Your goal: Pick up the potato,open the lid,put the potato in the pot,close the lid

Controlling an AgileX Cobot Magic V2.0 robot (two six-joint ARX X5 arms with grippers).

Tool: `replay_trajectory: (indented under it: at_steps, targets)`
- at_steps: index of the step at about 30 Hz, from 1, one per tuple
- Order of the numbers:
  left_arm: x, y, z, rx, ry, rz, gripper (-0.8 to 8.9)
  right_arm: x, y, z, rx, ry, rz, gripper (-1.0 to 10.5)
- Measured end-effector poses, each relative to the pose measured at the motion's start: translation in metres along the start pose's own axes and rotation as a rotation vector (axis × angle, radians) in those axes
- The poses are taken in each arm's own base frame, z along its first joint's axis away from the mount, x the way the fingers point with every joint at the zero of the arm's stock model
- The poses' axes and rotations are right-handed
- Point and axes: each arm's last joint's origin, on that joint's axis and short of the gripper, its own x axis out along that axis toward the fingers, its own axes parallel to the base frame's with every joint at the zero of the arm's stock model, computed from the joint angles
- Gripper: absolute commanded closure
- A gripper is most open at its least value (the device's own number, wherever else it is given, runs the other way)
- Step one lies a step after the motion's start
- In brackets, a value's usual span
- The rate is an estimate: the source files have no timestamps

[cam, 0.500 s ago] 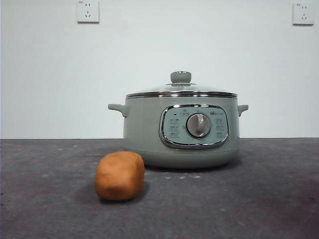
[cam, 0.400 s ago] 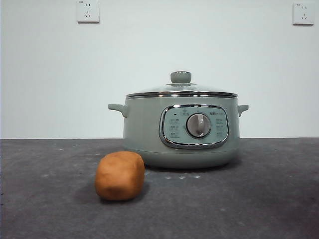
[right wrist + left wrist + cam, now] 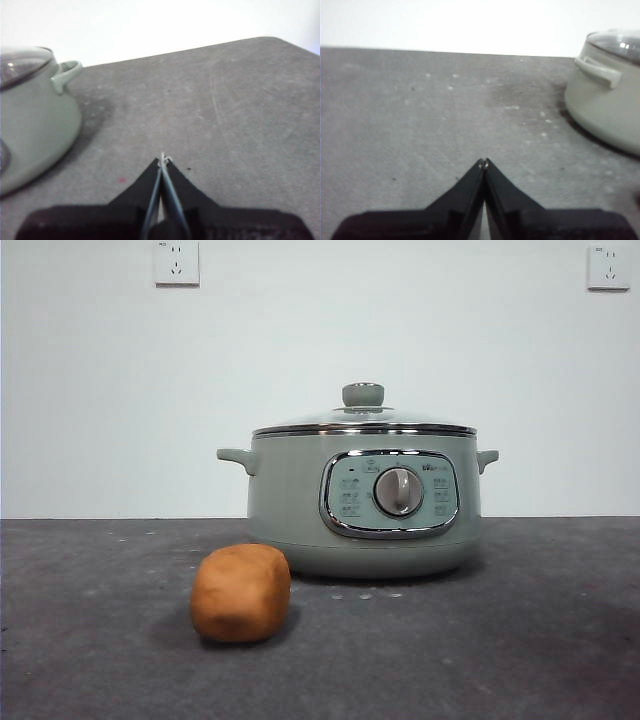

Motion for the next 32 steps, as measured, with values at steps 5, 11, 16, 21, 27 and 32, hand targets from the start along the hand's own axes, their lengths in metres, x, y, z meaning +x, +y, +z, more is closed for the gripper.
replay_trajectory:
  at_steps: [5, 11, 16, 21, 27, 32]
  targets:
    - [-0.007, -0.005, 0.024, -0.068, -0.038, -0.038, 8.19, -0.009, 0.004, 0.025, 0.06, -0.073, 0.02, 9.6]
    - [-0.016, -0.012, 0.059, -0.088, -0.03, -0.074, 8.19, -0.022, 0.011, 0.067, 0.075, -0.107, 0.088, 9.6]
    - [-0.023, -0.017, 0.091, -0.102, 0.018, -0.108, 8.19, -0.03, 0.018, 0.099, 0.06, 0.004, 0.126, 9.6]
    - [-0.028, -0.025, 0.123, -0.104, 0.068, -0.202, 8.19, -0.035, 0.025, 0.138, -0.009, 0.12, 0.185, 9.6]
    - [-0.033, -0.031, 0.152, -0.082, 0.151, -0.271, 8.19, -0.038, 0.033, 0.177, -0.082, 0.243, 0.233, 9.6]
    - [-0.038, -0.035, 0.17, -0.052, 0.182, -0.282, 8.2, -0.038, 0.036, 0.196, -0.108, 0.286, 0.258, 9.6]
